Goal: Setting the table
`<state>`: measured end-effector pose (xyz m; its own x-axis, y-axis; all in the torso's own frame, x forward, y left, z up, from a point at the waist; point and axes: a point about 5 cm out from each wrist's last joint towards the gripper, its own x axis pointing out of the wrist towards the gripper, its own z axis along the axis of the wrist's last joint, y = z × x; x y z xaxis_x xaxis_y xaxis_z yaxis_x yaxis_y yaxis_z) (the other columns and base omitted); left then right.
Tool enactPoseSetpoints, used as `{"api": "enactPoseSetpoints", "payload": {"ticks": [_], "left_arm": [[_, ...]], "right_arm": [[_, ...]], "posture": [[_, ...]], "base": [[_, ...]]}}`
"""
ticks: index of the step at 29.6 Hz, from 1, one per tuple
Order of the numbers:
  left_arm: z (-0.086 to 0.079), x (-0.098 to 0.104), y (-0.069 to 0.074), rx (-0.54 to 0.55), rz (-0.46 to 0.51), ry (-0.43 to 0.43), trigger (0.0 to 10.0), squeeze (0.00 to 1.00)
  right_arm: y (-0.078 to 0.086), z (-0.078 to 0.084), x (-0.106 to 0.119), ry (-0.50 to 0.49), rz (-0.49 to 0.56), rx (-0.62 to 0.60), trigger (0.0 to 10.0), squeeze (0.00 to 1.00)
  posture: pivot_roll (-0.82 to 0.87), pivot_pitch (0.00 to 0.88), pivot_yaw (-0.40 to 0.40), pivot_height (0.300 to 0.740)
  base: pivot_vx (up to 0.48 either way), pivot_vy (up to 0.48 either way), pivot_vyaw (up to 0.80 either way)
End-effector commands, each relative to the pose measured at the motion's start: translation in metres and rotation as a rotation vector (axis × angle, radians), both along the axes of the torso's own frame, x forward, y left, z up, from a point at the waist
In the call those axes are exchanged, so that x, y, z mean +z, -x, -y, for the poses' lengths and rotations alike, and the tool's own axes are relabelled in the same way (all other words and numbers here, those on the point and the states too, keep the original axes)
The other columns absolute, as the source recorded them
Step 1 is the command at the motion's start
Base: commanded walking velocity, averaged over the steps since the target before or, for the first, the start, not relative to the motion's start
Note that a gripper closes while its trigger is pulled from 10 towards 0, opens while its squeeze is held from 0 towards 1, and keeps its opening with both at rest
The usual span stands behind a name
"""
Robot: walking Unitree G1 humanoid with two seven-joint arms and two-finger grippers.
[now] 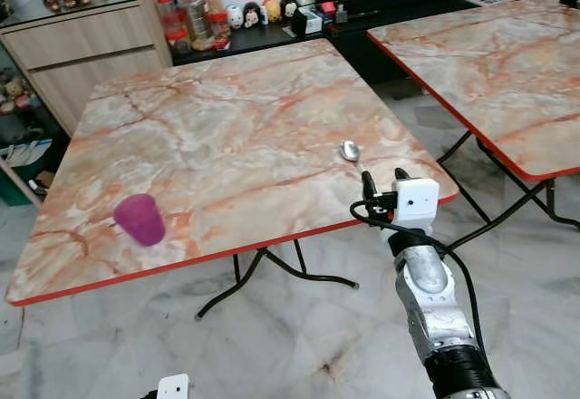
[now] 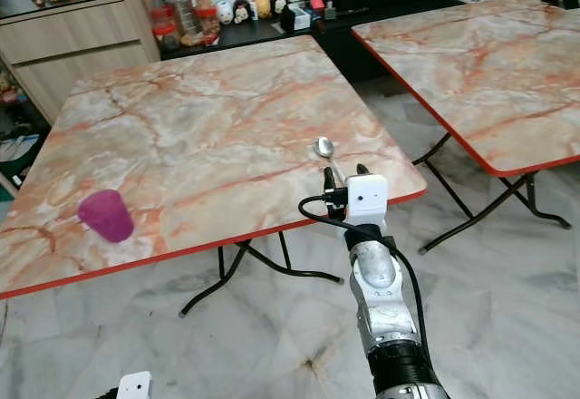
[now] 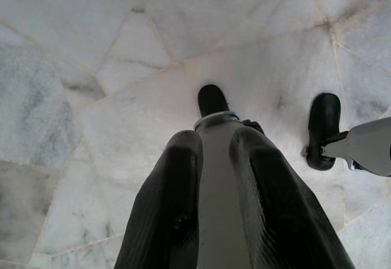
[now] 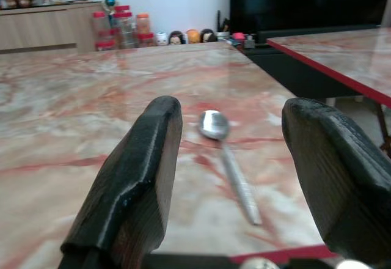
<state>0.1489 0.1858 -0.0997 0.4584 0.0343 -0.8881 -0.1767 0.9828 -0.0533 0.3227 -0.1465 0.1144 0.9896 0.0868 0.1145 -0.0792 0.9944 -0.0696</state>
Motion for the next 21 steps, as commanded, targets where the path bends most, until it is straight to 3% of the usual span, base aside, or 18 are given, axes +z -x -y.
{"api": "enactPoseSetpoints", "payload": {"ticks": [1,10,21], "left_arm": [[-0.0032,0.0003,0.0001,0.004,0.001,-0.012,10.0,0.0],[-0.0039,0.0005,-0.0001,0.009,0.001,-0.013,10.0,0.0],[-0.0023,0.0006,-0.001,0.029,0.009,-0.008,10.0,0.0]], "right_arm": [[-0.0009,-0.0008,-0.0021,-0.006,-0.018,0.003,10.0,0.0],[-0.0008,-0.0012,-0.0033,-0.006,-0.026,0.006,10.0,0.0],[-0.0023,-0.0037,-0.0032,-0.013,-0.033,0.022,10.0,0.0]], "posture": [[-0.31,0.0,0.104,0.74],[-0.31,0.0,0.1,0.74],[-0.31,0.0,0.09,0.74]], "base": [[0.0,-0.349,0.0],[0.0,-0.373,0.0],[0.044,0.0,0.0]]}}
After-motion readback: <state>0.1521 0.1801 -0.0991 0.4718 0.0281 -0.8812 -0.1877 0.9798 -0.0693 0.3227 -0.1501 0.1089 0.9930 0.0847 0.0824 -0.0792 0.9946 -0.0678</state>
